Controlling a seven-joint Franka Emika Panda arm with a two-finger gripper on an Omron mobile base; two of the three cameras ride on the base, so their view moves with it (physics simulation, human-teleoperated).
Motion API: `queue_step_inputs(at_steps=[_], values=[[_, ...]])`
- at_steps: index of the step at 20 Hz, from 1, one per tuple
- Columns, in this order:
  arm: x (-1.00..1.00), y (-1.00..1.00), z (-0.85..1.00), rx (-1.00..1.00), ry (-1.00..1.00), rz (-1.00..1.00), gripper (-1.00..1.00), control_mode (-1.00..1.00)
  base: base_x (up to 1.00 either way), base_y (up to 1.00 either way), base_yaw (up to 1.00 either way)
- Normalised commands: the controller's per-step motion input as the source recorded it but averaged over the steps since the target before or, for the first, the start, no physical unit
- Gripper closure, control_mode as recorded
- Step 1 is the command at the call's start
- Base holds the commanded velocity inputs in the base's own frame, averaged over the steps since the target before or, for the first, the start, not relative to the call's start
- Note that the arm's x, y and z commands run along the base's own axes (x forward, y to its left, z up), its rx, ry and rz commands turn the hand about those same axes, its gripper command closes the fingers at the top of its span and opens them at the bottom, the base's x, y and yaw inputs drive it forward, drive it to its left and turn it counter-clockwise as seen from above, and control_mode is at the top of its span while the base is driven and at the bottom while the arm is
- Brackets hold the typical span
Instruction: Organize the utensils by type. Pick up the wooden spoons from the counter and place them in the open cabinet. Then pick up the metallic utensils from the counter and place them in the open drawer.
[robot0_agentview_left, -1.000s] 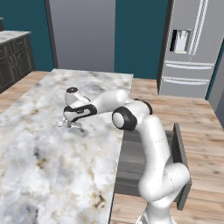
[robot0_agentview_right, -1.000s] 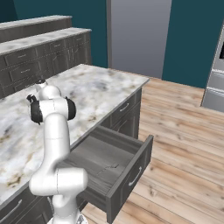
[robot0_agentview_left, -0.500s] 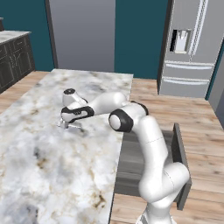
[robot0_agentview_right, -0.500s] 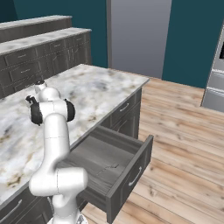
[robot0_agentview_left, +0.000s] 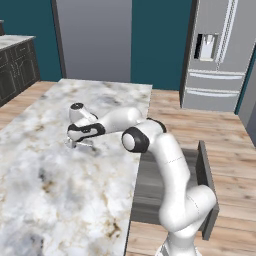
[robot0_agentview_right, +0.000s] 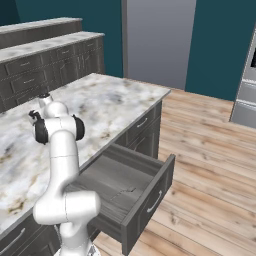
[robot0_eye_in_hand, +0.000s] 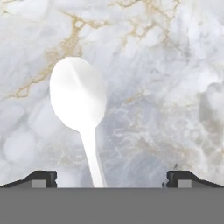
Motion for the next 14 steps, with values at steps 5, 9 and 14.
queue_step_inputs(at_steps=[5,9,14], values=[[0.00,0.01,-0.19,0.00,0.00,0.00,-1.00,-1.00,0.00,0.00,0.00],[0.00,0.00,-0.16,0.00,0.00,0.00,-1.00,-1.00,0.00,0.00,0.00],[0.00,0.00,-0.19,0.00,0.00,0.00,1.00,-1.00,0.00,0.00,0.00]])
